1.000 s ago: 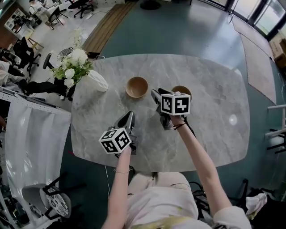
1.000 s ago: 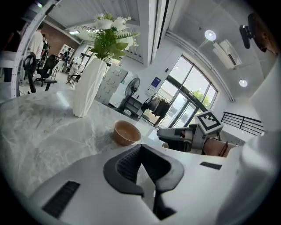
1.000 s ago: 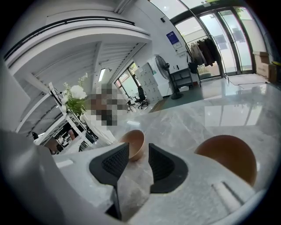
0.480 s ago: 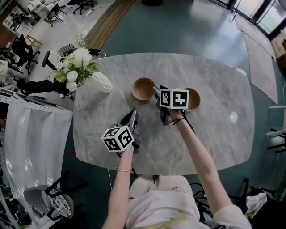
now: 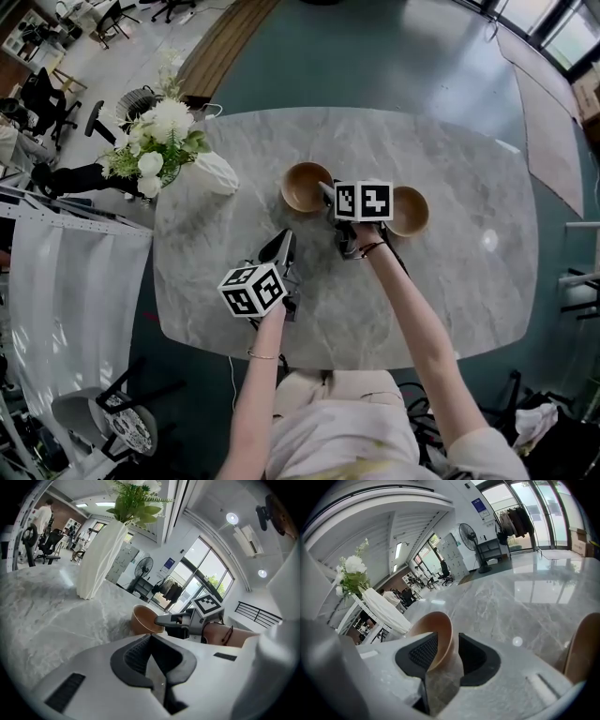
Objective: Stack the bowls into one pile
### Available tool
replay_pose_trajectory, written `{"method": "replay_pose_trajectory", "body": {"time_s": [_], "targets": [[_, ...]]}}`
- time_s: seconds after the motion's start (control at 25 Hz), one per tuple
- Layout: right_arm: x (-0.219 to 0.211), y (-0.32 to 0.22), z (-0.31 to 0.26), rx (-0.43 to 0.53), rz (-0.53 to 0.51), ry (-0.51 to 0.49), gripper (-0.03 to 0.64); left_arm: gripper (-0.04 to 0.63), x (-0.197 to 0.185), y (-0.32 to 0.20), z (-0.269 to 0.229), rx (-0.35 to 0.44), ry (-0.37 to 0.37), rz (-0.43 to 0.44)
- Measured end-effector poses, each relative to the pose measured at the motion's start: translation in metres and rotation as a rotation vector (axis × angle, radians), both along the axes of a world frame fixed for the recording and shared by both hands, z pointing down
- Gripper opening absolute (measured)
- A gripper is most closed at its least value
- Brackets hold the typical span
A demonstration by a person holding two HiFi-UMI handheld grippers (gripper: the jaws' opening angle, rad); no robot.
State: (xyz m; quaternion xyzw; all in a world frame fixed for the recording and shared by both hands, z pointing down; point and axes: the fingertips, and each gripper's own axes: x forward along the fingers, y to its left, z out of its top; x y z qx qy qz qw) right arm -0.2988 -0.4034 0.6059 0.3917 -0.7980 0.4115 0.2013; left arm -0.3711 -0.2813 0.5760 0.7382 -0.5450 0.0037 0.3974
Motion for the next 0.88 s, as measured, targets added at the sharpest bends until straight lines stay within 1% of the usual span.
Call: {"method": "replay_pose_trajectory", "body": {"time_s": [0.16, 0.24, 0.36, 0.48, 0.6, 0.72, 0.88], "targets": [[-0.0059, -0.0015, 0.0063, -0.015, -0.033, 0.027, 0.129, 0.0, -0.0004, -0.0019, 0.0035, -0.009, 0.005, -0.001], [-0.0063, -0.003, 0.0081, -0.011, -0.04, 0.047, 0.11, -0.001, -0.0005, -0.0026, 0.0049, -0.013, 0.008, -0.002], [-0.0068, -0.0048, 0.0103, -0.014, -0.045, 0.058, 0.107, 0.0, -0.0006, -0.003, 0.0072, -0.018, 0.009, -0.001], [-0.0042, -0.0068, 0.0113, -0.014, -0.035, 0.074, 0.067, 0.0, -0.0004, -0.0032, 0.0069, -0.017, 0.011, -0.003], [-0.0024, -0.0084, 0.0109, -0.011, -0.023, 0.075, 0.034, -0.001, 0.0001, -0.003, 0.0051, -0.012, 0.01, -0.003], [-0.0014, -0.0076, 0.0098, -0.009, -0.022, 0.075, 0.031, 0.0, 0.0, -0.0012, 0.003, -0.01, 0.007, -0.007], [0.0011, -0.006, 0.0019, -0.005, -0.009, 0.044, 0.029, 0.0, 0.0004, 0.0016, -0.0021, -0.001, 0.001, -0.014]]}}
